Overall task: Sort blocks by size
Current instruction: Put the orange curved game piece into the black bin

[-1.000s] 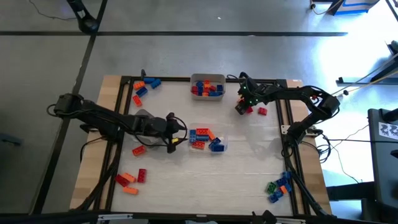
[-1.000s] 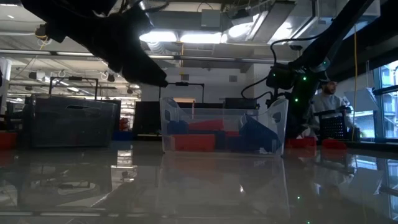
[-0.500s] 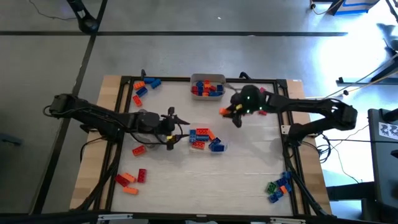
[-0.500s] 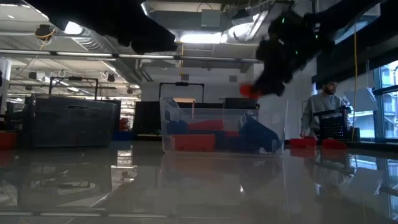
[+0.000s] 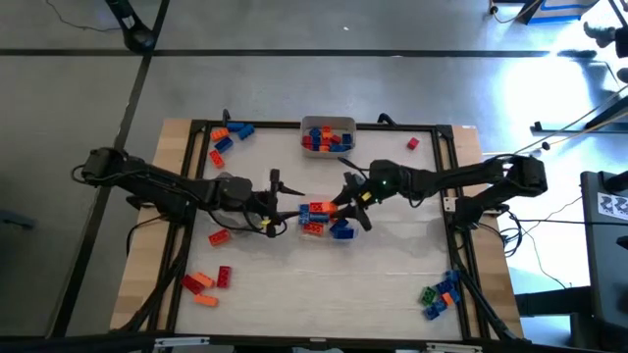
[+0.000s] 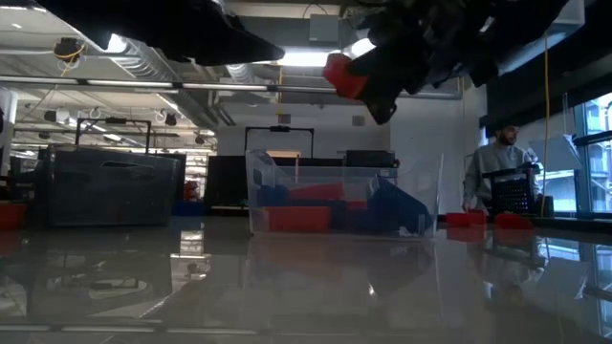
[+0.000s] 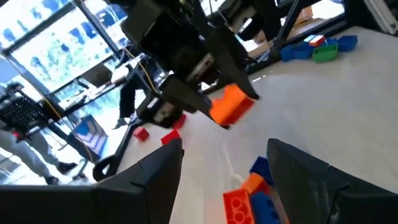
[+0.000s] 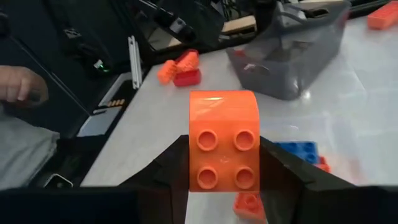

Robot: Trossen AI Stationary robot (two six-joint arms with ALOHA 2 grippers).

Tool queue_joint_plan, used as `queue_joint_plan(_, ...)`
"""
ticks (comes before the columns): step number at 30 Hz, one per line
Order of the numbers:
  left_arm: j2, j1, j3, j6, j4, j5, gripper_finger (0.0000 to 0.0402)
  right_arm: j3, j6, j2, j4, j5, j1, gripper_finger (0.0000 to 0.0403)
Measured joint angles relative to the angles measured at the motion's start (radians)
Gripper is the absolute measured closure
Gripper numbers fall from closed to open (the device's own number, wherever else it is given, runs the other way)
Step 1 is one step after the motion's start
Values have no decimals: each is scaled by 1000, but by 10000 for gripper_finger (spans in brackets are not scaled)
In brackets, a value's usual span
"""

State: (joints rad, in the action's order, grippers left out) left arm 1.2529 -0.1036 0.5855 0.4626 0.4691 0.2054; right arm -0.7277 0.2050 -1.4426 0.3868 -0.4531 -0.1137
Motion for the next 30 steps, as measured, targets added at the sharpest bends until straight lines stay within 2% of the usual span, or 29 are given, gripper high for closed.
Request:
queue_joint_plan(6,62,-11,54,109,-12,-2,179,0,88,-65,101,7,2,257)
queue_joint_plan(12,131,-24,101,228,-17,-68,179,-12,121,-107,141,2,3,257)
queue_joint_plan(20,200,4,119,245,-16,-67,179,-76,129,-168,140,-30,22,256)
queue_joint_plan(26,205,6,119,227,-6,-69,179,-115,129,-206,138,-20,23,256)
queue_joint_plan(30,205,6,119,218,-15,-106,179,-148,138,-237,136,0,23,256)
